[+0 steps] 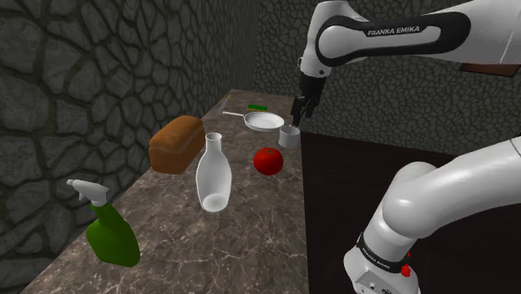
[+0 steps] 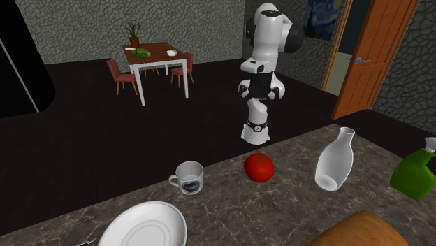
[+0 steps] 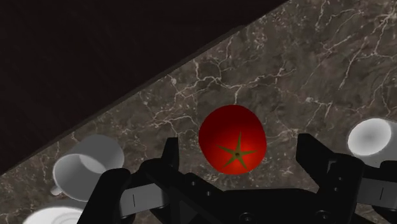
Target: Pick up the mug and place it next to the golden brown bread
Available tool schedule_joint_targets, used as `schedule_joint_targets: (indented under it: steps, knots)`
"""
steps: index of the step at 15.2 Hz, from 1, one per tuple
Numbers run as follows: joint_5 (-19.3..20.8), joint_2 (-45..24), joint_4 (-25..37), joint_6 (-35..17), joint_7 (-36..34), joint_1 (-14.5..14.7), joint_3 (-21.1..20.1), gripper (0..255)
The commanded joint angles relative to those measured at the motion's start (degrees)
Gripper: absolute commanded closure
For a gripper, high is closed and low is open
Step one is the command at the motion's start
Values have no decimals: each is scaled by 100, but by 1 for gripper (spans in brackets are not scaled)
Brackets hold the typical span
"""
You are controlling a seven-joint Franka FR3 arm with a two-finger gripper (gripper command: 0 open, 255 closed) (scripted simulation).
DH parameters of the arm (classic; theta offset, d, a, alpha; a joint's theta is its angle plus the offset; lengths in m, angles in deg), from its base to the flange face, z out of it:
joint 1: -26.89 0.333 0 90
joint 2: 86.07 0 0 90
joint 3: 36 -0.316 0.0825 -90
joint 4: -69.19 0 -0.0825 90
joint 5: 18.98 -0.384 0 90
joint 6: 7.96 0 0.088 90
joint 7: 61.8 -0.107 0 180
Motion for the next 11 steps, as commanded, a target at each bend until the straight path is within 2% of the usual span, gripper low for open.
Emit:
schedule_joint_targets:
  steps: [1,6,11]
  knots:
    - [78,-349,35,-332,190,-52,173,0]
    - [175,-1210,197,-1053,653,-151,578,0]
    - [110,-2184,552,-1686,1155,-217,952,0]
